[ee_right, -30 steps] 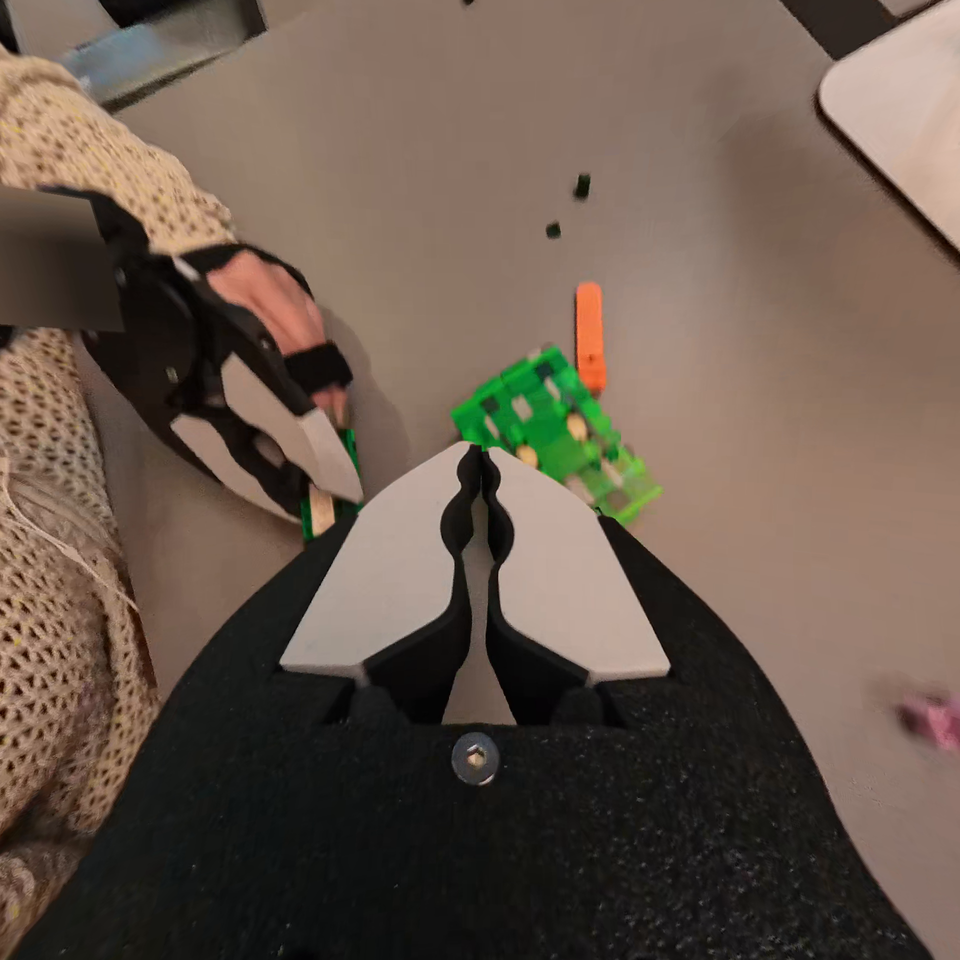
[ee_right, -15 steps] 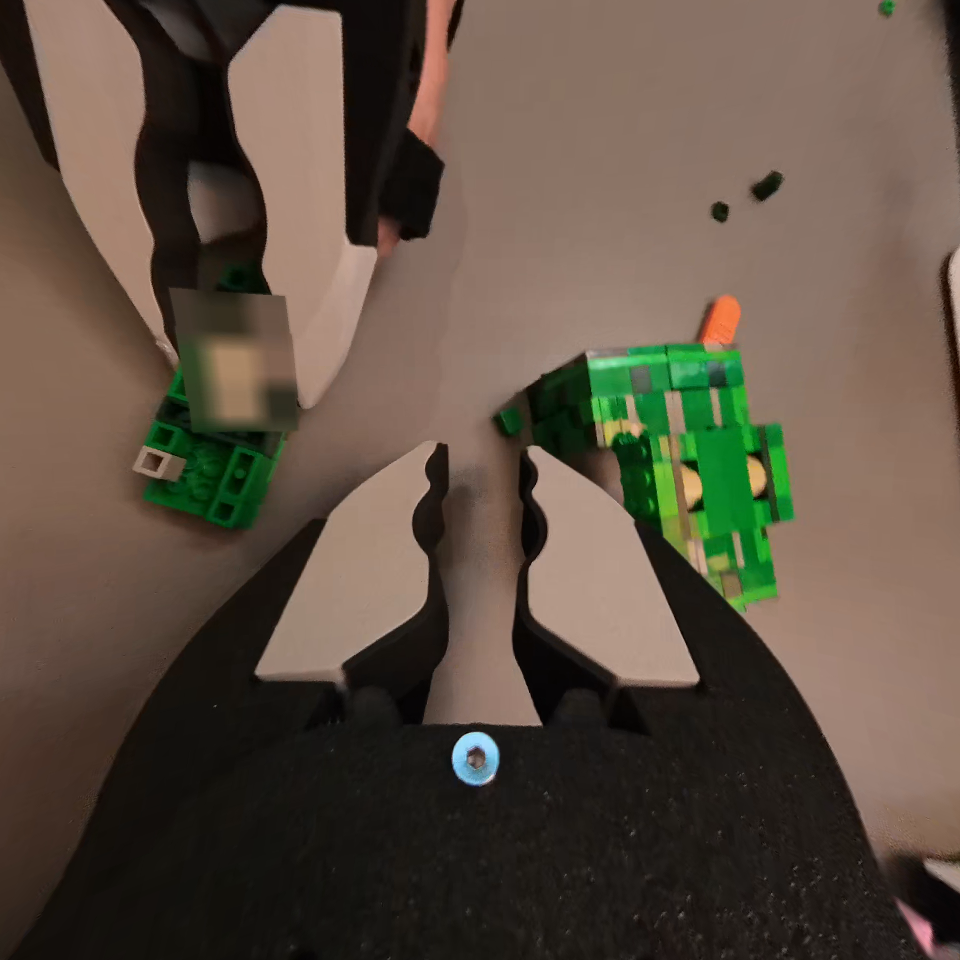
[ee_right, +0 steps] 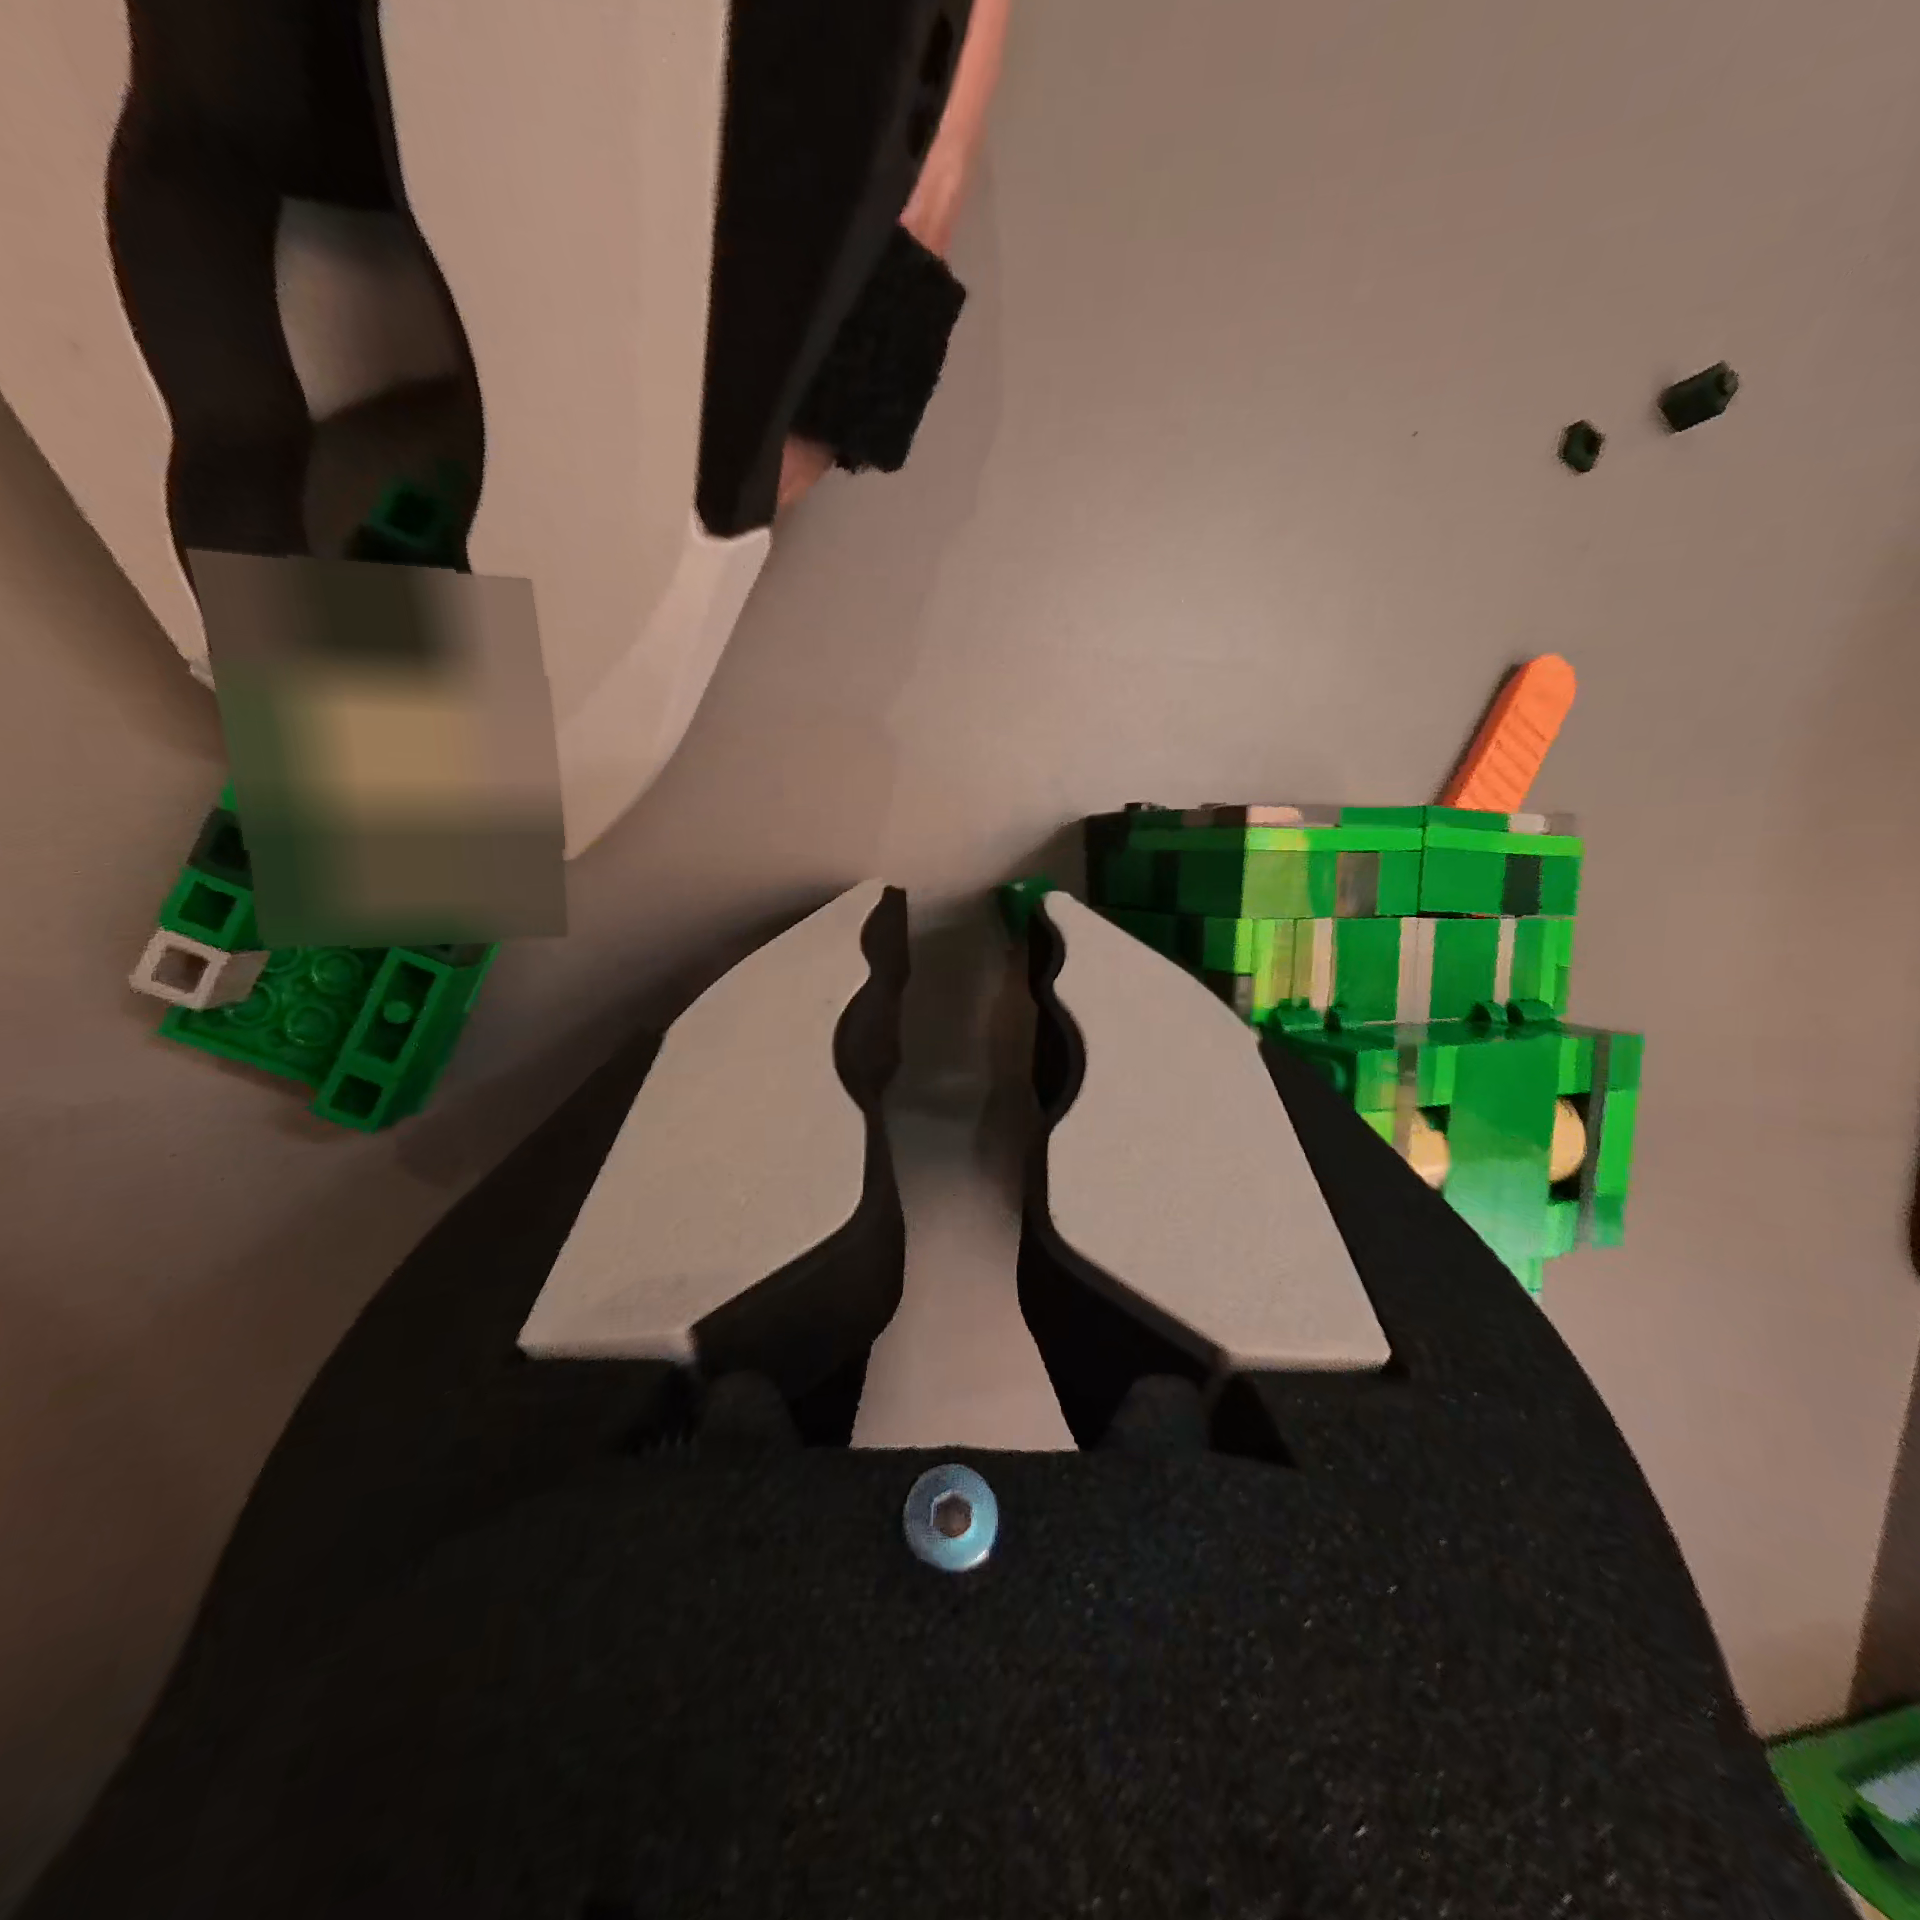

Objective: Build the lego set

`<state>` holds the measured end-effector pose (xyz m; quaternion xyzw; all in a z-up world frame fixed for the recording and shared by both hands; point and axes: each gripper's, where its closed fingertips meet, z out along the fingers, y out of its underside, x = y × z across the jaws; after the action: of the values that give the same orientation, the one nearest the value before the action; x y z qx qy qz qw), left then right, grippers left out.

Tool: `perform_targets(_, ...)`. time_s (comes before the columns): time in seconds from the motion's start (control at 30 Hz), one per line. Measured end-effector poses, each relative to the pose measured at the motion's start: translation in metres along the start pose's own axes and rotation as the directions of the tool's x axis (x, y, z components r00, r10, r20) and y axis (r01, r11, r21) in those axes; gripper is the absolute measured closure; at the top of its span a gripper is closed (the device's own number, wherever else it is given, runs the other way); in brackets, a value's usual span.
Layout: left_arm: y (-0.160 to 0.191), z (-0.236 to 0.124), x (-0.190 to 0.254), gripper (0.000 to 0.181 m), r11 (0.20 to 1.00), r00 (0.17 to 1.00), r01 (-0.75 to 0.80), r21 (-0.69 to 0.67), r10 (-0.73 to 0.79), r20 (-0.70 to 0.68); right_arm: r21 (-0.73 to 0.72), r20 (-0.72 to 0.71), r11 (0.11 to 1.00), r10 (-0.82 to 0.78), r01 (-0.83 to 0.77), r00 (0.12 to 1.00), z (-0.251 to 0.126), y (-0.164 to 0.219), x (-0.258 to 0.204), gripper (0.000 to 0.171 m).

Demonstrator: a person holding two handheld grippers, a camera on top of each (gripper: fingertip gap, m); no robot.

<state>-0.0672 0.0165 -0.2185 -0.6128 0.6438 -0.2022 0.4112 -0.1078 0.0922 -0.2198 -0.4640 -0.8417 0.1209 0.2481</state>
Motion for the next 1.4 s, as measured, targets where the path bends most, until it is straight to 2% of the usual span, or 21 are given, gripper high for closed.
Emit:
perform_targets(0.1,0.0,0.0,0.0,0.147,1.0,1.0,0.003,-0.001,-0.003,-0.001,-0.021,0.018,1.0,-0.005,0.005,1.0,-0.003,0.0,-0.005,0.154)
perform_targets(0.2,0.0,0.001,0.0,0.147,1.0,1.0,0.005,-0.003,-0.005,-0.002,0.031,-0.072,0.999,-0.033,0.035,0.997,-0.008,-0.01,0.004,0.156)
perform_targets(0.27,0.0,0.001,0.0,0.147,1.0,1.0,0.006,-0.003,-0.006,-0.001,-0.011,-0.091,0.999,-0.032,0.031,0.995,-0.004,-0.005,0.007,0.154)
perform_targets(0.33,0.0,0.001,0.0,0.147,1.0,1.0,0.007,-0.004,-0.007,-0.001,-0.045,-0.083,0.999,-0.005,0.001,0.997,0.002,0.0,0.008,0.15)
perform_targets(0.53,0.0,0.001,-0.001,0.147,1.0,1.0,0.011,-0.006,-0.011,-0.003,-0.052,-0.088,0.998,0.027,-0.031,0.996,0.006,0.0,0.01,0.156)
perform_targets(0.67,0.0,0.002,-0.001,0.147,1.0,1.0,0.015,-0.007,-0.015,-0.006,-0.048,0.013,0.997,0.055,-0.054,0.998,0.0,0.002,-0.005,0.156)
perform_targets(0.77,0.0,0.002,-0.001,0.147,1.0,1.0,0.019,-0.009,-0.019,-0.01,-0.01,-0.006,0.997,0.076,-0.076,0.997,-0.008,-0.001,-0.001,0.156)
perform_targets(0.87,0.001,0.002,-0.001,0.147,1.0,1.0,0.02,-0.01,-0.02,-0.011,0.014,0.026,0.978,0.21,-0.21,0.977,-0.01,-0.009,0.003,0.162)
perform_targets(0.93,0.0,0.002,-0.001,0.147,1.0,1.0,0.021,-0.01,-0.021,-0.012,-0.039,0.08,0.939,0.344,-0.342,0.935,-0.008,-0.01,0.001,0.164)
perform_targets(1.0,0.0,0.002,-0.001,0.147,1.0,1.0,0.023,-0.011,-0.023,-0.015,-0.062,0.064,0.866,0.5,-0.497,0.863,-0.008,-0.01,0.008,0.167)
perform_targets(1.1,0.0,0.001,-0.001,0.147,1.0,1.0,0.023,-0.011,-0.023,-0.015,-0.034,0.117,0.728,0.683,-0.684,0.721,-0.016,-0.021,0.008,0.169)
perform_targets(1.2,0.0,0.001,-0.001,0.147,1.0,1.0,0.023,-0.012,-0.024,-0.015,-0.107,0.034,0.709,0.704,-0.697,0.71,-0.013,-0.008,0.002,0.159)
perform_targets(1.4,0.0,0.001,0.001,0.147,1.0,0.999,0.023,-0.012,-0.024,-0.021,-0.086,-0.087,0.725,0.678,-0.683,0.73,0.006,0.001,0.001,0.156)
